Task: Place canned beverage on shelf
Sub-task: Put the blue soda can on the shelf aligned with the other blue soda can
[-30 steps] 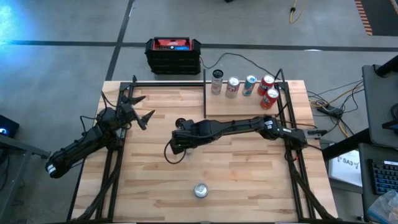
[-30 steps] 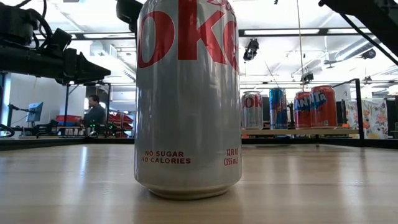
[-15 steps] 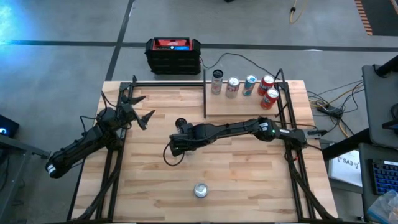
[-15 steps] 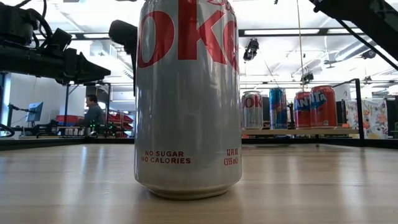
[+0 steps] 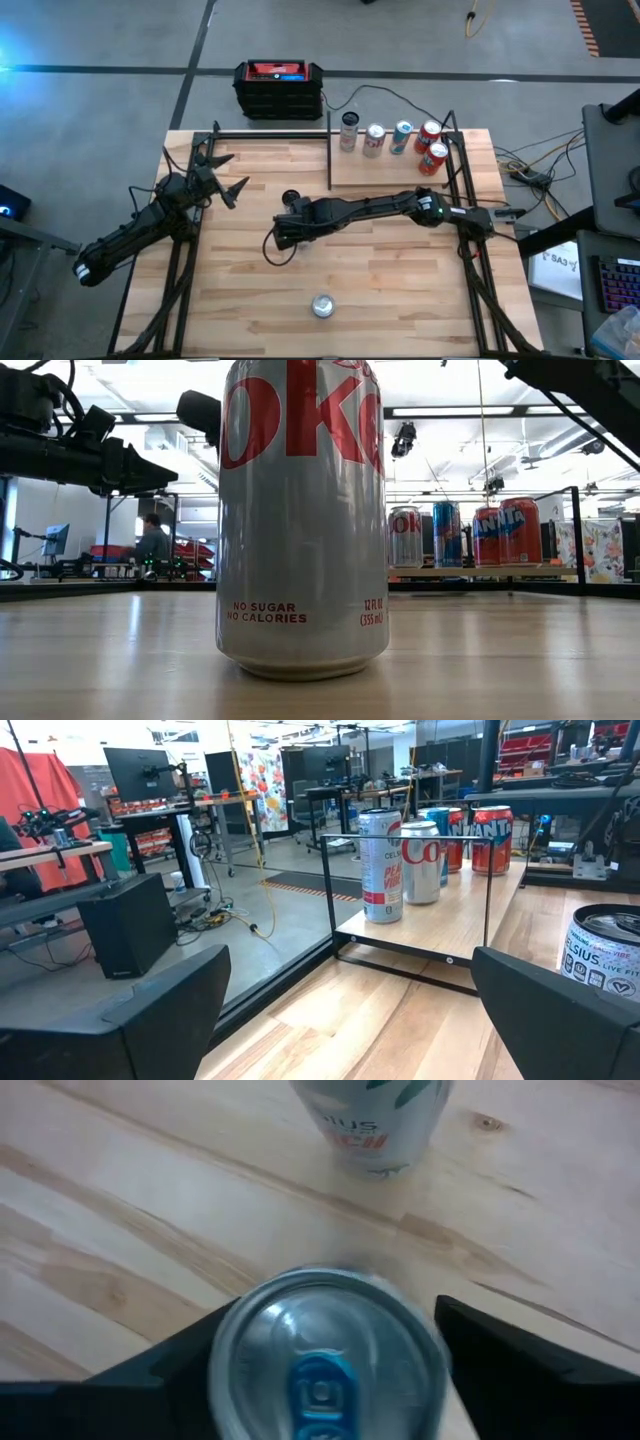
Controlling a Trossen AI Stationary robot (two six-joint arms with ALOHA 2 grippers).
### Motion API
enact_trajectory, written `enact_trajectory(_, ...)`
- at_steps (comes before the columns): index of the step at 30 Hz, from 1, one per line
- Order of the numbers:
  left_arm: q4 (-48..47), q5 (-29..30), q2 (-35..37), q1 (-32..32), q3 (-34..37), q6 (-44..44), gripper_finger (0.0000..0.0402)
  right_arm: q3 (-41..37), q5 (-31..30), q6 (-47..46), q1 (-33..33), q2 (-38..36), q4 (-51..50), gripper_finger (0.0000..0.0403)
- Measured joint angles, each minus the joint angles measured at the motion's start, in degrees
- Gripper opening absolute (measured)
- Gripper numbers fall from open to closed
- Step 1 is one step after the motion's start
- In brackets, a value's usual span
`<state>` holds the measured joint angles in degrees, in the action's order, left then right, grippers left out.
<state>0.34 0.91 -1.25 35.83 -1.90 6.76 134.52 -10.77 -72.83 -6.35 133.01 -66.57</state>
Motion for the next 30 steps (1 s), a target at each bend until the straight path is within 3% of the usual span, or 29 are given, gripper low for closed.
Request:
enact_trajectory(4, 0.0, 0.0, 0.0, 0.0, 0.0, 0.0, 0.0398, 0.0, -0.4, -1.9, 0.0, 0.0, -0.4, 0.022)
enact_trajectory(12, 0.0, 0.0, 0.0, 0.0, 0.0, 0.0, 0.0398, 0.1, 0.0, -3.6, 0.0, -0.2, -3.4, 0.022)
enact_trajectory(25, 0.0, 0.0, 0.0, 0.0, 0.0, 0.0, 0.0398, 0.1, -0.4, -12.3, -0.2, -3.4, -23.4, 0.022)
enact_trajectory(30, 0.0, 0.0, 0.0, 0.0, 0.0, 0.0, 0.0398, -0.4, -1.3, -11.8, -0.1, -5.7, -23.3, 0.022)
